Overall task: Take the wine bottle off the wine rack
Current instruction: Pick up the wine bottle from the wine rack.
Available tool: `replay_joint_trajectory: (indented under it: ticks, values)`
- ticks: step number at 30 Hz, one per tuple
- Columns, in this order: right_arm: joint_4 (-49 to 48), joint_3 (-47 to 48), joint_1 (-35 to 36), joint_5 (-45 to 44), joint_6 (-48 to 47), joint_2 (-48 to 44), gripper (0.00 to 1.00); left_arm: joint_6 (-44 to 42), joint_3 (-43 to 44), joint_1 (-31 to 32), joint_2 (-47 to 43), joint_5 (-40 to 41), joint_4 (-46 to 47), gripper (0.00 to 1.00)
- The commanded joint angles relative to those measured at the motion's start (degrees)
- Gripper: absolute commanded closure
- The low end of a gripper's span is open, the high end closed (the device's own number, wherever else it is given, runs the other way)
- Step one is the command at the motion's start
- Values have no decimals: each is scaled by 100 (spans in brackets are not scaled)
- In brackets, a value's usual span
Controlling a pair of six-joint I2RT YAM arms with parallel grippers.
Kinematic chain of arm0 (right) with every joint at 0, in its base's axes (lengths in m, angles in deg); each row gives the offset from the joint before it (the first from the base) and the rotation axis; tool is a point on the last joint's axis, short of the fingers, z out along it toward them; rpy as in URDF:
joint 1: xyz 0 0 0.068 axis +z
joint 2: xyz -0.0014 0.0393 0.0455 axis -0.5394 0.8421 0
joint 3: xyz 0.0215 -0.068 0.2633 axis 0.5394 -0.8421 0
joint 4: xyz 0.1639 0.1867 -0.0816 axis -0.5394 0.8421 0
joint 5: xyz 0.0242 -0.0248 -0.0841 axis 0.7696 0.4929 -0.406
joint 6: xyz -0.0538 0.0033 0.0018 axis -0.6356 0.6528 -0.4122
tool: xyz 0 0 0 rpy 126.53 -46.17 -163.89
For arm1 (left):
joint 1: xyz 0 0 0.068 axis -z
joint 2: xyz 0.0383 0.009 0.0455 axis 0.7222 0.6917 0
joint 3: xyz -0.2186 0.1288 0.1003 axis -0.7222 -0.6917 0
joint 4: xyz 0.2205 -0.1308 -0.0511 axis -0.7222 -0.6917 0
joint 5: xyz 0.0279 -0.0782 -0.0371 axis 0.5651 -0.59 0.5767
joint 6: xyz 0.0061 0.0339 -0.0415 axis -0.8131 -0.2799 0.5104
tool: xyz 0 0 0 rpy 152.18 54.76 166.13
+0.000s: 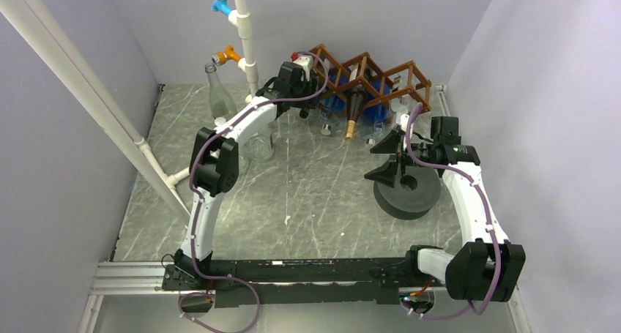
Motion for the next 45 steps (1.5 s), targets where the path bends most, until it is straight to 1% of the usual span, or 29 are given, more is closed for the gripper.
replay_joint_trajectory:
  ticks: [1,11,16,18,22,28,30,31,32,45]
  values:
    - [-85,-15,-32,87,-190,-79,4,99,355,22,95,35,126,32]
    - [-94,-23,-31,65,-199,-97,4,195,487,23,279,-4,93,37]
    - [-94,-23,-32,67,-199,-97,4,212,508,22,287,-21,82,46]
    - [-94,-23,-32,61,-199,-94,4,209,503,23,279,-21,73,52]
    - [-94,-23,-32,50,-206,-98,4,192,425,23,166,3,76,68]
    - [-94,-26,-32,40,-208,-112,3,101,100,27,-206,71,245,86]
    - [-94,-32,-32,37,-208,-107,4,34,-25,40,-366,67,318,93]
    - [-98,-32,-32,32,-208,-110,4,-2,-90,48,-450,67,350,99]
    - [-98,-32,-32,29,-208,-108,4,-29,-162,45,-546,68,391,100]
    - [-102,-41,-32,12,-208,-131,4,-220,-1224,118,-1614,-12,857,100]
